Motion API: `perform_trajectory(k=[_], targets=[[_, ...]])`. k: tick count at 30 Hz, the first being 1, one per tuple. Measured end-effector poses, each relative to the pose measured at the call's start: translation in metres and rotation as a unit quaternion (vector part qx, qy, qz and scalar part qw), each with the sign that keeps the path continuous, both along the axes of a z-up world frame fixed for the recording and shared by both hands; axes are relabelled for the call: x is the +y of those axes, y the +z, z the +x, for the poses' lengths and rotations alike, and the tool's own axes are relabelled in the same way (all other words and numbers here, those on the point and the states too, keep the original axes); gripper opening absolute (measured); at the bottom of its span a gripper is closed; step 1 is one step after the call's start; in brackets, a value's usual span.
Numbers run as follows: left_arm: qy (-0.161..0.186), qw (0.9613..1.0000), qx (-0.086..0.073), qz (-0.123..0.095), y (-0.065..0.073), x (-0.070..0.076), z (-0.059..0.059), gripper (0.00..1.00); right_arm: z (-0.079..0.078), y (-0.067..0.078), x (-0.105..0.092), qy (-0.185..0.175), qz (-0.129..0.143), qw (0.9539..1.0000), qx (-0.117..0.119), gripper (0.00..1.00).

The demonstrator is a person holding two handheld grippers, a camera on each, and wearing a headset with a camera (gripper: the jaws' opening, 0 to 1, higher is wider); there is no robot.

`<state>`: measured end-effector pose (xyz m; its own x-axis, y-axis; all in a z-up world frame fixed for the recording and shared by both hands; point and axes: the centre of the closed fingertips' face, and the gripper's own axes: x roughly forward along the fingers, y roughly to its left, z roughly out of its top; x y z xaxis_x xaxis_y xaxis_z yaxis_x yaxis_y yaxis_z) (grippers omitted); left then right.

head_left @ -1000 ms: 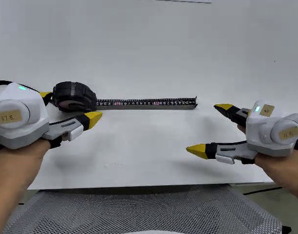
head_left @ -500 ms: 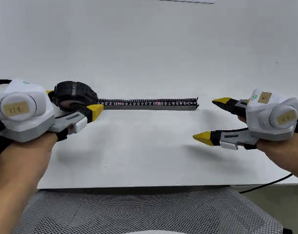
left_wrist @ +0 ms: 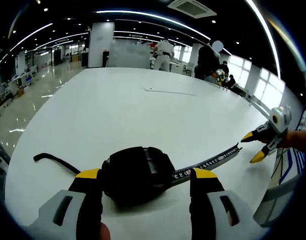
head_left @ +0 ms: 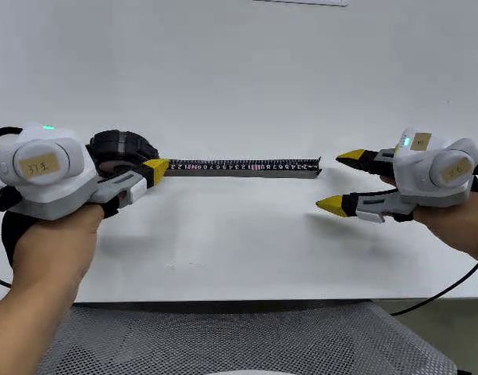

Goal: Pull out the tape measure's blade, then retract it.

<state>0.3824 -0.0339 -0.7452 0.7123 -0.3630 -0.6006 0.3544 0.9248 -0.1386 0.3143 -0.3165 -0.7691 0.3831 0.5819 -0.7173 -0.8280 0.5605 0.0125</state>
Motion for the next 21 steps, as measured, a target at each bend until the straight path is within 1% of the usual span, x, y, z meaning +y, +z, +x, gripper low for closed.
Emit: perform_trajectory(k=[3, 7, 8, 12, 15, 17, 21], targets=[[0.012, 0.9999, 0.001, 0.001, -0.001, 0.001, 0.002, 0.66, 0.002, -0.001, 0.000, 0.009, -0.002, 1.0000, 0.001, 0.43], [0.019, 0.9998, -0.006, 0.007, -0.001, 0.002, 0.002, 0.65, 0.007, -0.004, -0.001, 0.016, -0.007, 0.9998, 0.003, 0.42], [0.022, 0.9997, -0.007, 0.006, -0.001, 0.002, 0.002, 0.64, 0.010, -0.005, -0.003, 0.021, -0.011, 0.9997, 0.000, 0.41], [0.034, 0.9994, -0.006, 0.004, -0.001, 0.004, 0.004, 0.63, 0.015, -0.006, -0.003, 0.029, -0.013, 0.9995, 0.001, 0.38], [0.040, 0.9991, -0.006, 0.008, -0.001, 0.004, 0.005, 0.62, 0.019, -0.007, -0.003, 0.035, -0.015, 0.9993, 0.000, 0.36], [0.054, 0.9985, -0.004, -0.005, -0.001, 0.006, 0.006, 0.60, 0.021, -0.009, -0.002, 0.038, -0.015, 0.9992, 0.000, 0.35], [0.055, 0.9985, -0.005, 0.000, -0.002, 0.006, 0.007, 0.60, 0.023, -0.011, 0.000, 0.046, -0.014, 0.9988, 0.001, 0.33]])
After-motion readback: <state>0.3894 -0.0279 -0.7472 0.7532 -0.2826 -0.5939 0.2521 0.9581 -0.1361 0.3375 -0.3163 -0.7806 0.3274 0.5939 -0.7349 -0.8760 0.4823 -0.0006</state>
